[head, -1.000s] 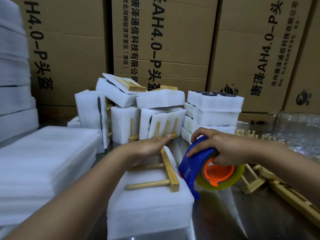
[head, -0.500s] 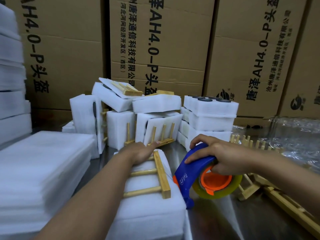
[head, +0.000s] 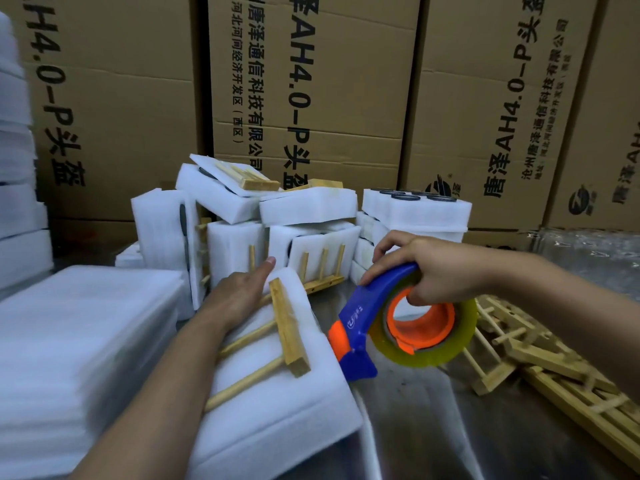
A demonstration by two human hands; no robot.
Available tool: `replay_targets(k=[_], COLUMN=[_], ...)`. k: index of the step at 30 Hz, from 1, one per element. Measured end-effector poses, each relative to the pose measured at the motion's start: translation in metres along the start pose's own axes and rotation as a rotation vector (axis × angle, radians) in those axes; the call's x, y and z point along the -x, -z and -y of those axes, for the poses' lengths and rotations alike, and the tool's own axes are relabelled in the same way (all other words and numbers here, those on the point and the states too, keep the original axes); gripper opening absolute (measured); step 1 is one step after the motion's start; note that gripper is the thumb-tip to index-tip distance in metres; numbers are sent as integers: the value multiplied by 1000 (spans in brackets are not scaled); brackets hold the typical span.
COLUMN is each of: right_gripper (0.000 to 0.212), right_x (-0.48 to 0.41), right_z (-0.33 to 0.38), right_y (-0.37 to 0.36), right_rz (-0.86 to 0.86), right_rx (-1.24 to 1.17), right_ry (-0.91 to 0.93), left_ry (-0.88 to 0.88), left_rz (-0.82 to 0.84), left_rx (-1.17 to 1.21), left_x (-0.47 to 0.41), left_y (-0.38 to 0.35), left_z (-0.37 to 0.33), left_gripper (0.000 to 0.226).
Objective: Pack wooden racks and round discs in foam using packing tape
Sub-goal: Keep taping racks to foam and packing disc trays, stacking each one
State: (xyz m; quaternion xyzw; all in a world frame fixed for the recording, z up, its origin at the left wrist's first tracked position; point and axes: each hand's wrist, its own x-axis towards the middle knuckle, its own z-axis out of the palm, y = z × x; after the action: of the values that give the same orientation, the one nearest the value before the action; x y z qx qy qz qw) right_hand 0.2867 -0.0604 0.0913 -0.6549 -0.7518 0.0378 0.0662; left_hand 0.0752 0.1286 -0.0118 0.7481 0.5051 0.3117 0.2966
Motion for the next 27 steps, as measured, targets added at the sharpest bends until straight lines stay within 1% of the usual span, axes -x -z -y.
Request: replay_targets(k=[2,4,6,8,12,15,17,18,19,20,21,22,24,26,27], right_gripper=[61,59,55,51,50,48,49,50,52,55,57,59,63,72,76], right_x=[-7,-11,-12,-9,1,4,3,2,1,1,3,7,16,26,31], right_z=[11,19,20,15,-3,-6,-3,-2,-1,-1,-1,0,2,-1,-3], right_y=[2,2,3,6,12,10,2,-5,-15,-27,-40,-54,-79,-100,-110], right_rz=[49,102,142,160,18,-87,-237,-332,-415,-479,-519,-538,-559,-598,-617], right_rx=[66,94,88,20,-198,-256,-276,-256,-196,-90,43,172,402,529,544], right_ry=[-45,-106,-188,-272,-334,-395,-427,-435,-437,-439,-446,-443,-358,-277,-280], left_ry=[-15,-30,-42,-58,-8,-3,-21,-22,-15,-12,-19,-25,-29,-34,-40], left_rz=[34,58,52,23,-60,-80,-55,-49,-45,-41,-41,-41,-46,-42,-36], left_rx=[-23,-46,-39,-5,198,350,341,338,339,338,332,327,341,350,345], left_x=[1,2,1,0,1,-1,-3,-4,-4,-4,-4,-3,-4,-3,-2], left_y=[-5,-7,-6,-2,12,22,23,22,21,21,21,22,23,23,22], left_z=[-3,-6,-5,0,14,22,24,24,25,24,24,24,25,25,25], left_gripper=[86,84,82,79,54,33,28,32,37,37,29,24,25,25,25])
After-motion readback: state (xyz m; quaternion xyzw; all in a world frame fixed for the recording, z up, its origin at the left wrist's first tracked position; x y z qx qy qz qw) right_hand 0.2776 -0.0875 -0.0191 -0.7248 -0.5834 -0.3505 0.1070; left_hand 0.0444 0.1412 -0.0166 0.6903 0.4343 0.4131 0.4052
